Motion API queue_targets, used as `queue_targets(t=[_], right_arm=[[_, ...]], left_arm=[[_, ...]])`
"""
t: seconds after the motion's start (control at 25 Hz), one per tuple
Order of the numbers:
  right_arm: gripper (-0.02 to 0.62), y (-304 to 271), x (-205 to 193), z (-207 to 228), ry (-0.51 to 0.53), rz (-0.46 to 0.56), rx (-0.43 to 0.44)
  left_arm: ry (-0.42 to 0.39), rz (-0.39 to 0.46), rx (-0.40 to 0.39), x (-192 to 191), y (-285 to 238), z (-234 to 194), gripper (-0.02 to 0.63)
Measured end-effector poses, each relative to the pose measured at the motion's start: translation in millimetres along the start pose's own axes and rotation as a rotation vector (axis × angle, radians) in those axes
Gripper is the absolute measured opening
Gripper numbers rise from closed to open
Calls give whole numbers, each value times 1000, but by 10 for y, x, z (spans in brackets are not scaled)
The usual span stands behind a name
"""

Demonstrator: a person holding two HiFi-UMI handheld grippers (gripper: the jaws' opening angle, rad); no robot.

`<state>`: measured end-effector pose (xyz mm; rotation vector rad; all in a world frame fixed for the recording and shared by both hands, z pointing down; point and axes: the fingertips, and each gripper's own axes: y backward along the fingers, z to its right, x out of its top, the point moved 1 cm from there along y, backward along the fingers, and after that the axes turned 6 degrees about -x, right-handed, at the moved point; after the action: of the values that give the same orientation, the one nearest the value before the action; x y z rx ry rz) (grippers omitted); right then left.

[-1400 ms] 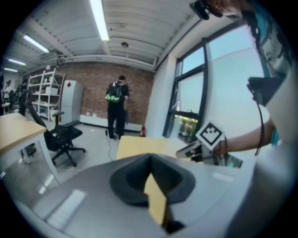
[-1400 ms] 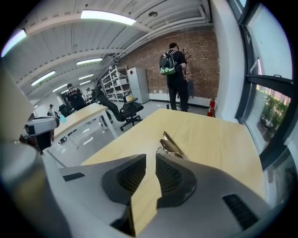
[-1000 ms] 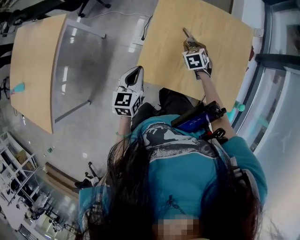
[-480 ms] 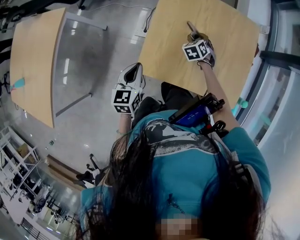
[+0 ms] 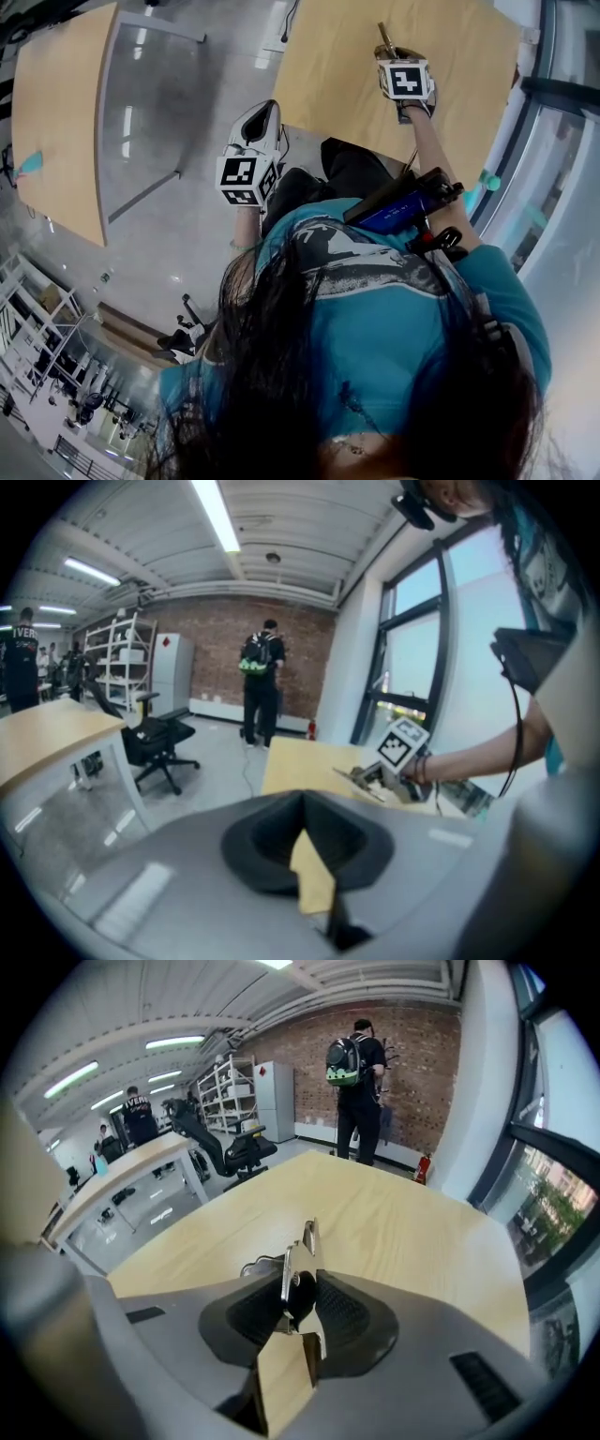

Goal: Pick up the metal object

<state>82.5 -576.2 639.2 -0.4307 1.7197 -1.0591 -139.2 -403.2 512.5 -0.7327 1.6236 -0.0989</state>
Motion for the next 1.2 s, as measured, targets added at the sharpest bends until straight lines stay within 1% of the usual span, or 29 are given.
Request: queue_targets(t=[0.16,0.32,0.44,0.64,0.84,0.96,1.08,1.2], right_arm=[[103,266,-68,-33,-173,23,48],[103,728,-184,-184,-349,60,93],[103,1032,-255,-338,-443,100,113],[103,1573,-481,-657,-534,160,98],[101,2035,-752,-1134,-575,187,94],[101,2250,-1015,-1376,-608,203,80],[101,2557,-1377,-1631,-647,210,77],[101,3059,-1859,-1865,-701,219,94]], left_arm=[[-20,8,-41,12,-13,31,3],[-55,22,-97,60,168,94,3],[-83,44,-129,85,323,104,3],[-108,56,-179,-70,728,84,3],[-102,76,-195,-246,1222,-97,3],[-97,84,-214,-405,1438,-124,3],[-90,79,-246,-638,1692,-3,3],[-86,58,-297,-902,2041,382,3]])
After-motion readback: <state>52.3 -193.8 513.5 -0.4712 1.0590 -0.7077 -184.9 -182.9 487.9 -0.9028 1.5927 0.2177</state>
